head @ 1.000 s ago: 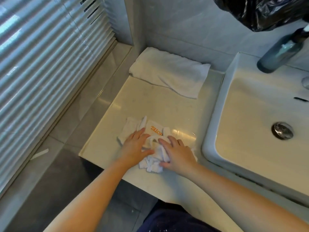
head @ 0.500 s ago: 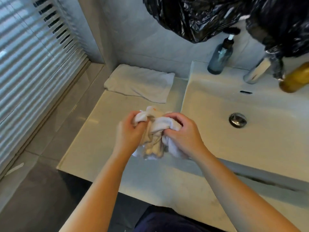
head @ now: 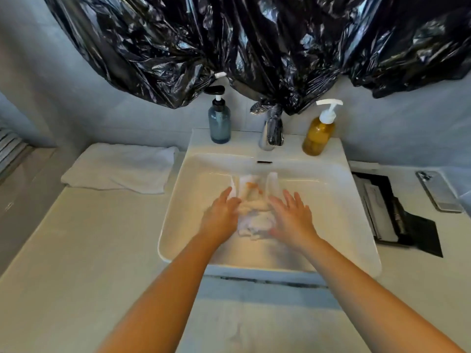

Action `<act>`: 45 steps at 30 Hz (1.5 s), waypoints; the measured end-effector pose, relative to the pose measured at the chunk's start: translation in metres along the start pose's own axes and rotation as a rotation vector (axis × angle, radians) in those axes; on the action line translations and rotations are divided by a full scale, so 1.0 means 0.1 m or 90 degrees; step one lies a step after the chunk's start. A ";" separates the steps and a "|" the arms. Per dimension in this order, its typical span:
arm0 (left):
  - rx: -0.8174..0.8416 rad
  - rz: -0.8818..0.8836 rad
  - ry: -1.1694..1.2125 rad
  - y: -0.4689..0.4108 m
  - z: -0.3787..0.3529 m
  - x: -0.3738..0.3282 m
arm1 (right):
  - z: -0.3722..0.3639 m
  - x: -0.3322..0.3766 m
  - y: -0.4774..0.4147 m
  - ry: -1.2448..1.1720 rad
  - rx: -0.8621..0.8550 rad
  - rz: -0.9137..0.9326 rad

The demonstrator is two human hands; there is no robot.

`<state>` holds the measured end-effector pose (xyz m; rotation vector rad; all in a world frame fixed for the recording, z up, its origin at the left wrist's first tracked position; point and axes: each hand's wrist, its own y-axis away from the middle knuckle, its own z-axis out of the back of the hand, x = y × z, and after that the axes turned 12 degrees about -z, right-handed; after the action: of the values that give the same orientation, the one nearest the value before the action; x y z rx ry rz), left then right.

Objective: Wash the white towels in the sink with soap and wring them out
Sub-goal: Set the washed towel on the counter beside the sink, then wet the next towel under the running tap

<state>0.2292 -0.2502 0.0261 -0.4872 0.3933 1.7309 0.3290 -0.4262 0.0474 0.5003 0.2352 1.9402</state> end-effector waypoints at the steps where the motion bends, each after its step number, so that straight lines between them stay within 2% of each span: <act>1: 0.066 0.018 -0.025 -0.03 -0.13 0.08 | -0.06 -0.13 -0.06 0.048 0.077 -0.030; 3: 0.140 0.025 -0.074 -0.05 -0.26 0.19 | -0.15 -0.32 -0.14 0.108 0.164 -0.016; 6: 0.170 0.024 -0.103 -0.09 -0.30 0.21 | -0.02 -0.41 -0.23 0.099 0.186 0.017; 8: 0.189 0.042 -0.090 -0.14 -0.29 0.21 | 0.25 -0.32 -0.26 -0.077 0.075 0.024; 10: 0.234 0.056 -0.092 -0.20 -0.26 0.21 | 0.62 -0.11 -0.23 -0.295 -0.104 0.084; 12: 0.286 0.065 -0.078 -0.26 -0.19 0.21 | 0.97 0.15 -0.27 -0.372 -0.275 0.173; 14: 0.325 0.066 -0.024 -0.33 -0.04 0.17 | 1.22 0.43 -0.44 -0.307 -0.362 0.255; 16: 0.355 0.050 0.019 -0.41 0.08 0.13 | 1.36 0.70 -0.65 -0.180 -0.339 0.308; 20: 0.406 0.005 0.020 -0.49 0.16 0.15 | 1.40 1.02 -1.07 0.091 -0.363 0.313; 24: 0.406 -0.005 0.024 -0.51 0.11 0.25 | 1.52 1.07 -1.24 0.074 -0.428 0.350; 27: 0.413 0.004 0.051 -0.53 0.07 0.33 | 1.77 1.00 -1.21 0.061 -0.412 0.263; 29: 0.417 0.015 0.064 -0.52 0.11 0.32 | 1.83 0.92 -1.11 -0.026 -0.371 0.270; 33: 0.364 0.050 0.051 -0.46 0.04 0.34 | 1.22 0.61 -0.67 -0.311 -0.475 0.340; 35: 0.297 0.054 0.033 -0.40 -0.03 0.32 | 0.68 0.36 -0.45 -0.345 -0.429 0.312; 38: 0.075 0.114 0.040 -0.36 -0.05 0.19 | 0.10 0.04 -0.31 -0.327 -0.276 0.186; 40: -0.050 0.097 0.056 -0.37 -0.02 0.06 | -0.09 -0.07 -0.30 -0.310 -0.199 0.129; 43: -0.098 0.051 0.191 -0.50 0.02 -0.18 | -0.18 -0.11 -0.40 -0.293 -0.014 0.097; 45: -0.096 0.050 0.276 -0.64 0.05 -0.32 | -0.16 -0.08 -0.48 -0.281 0.029 0.040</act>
<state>0.2972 -0.2616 0.0469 -0.9743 0.5977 1.7330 0.3641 -0.4128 0.0131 0.9567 -0.0207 1.8345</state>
